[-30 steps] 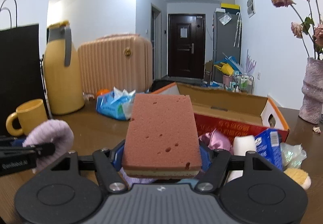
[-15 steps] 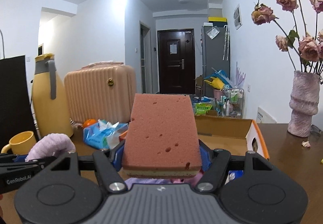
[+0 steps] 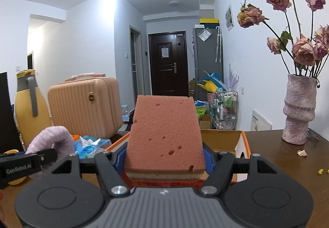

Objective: Organize soft objects
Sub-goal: 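Carry the towel roll and sponge over the open cardboard box with both tools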

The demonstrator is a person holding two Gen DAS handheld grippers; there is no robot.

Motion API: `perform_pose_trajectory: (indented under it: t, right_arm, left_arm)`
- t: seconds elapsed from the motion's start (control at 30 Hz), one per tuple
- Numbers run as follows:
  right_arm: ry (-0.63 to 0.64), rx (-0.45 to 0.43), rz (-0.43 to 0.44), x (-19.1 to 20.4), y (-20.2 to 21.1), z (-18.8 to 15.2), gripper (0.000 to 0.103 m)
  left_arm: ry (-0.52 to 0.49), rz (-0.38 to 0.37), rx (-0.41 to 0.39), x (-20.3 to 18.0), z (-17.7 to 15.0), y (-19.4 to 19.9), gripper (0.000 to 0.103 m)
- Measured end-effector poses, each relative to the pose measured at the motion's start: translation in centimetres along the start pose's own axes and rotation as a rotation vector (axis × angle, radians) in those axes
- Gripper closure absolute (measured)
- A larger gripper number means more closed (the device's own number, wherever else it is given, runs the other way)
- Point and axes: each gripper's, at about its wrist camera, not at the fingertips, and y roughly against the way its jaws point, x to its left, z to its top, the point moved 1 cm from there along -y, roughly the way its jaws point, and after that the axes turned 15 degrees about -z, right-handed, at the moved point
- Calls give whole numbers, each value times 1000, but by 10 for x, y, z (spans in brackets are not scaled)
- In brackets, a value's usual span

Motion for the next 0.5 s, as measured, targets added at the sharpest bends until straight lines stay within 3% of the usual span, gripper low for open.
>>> perform_pose_trajectory:
  t: [0.5]
  right_arm:
    - [-28, 24, -23, -14, -34, 18, 34]
  left_arm:
    - [-8, -8, -1, -18, 13, -44, 66]
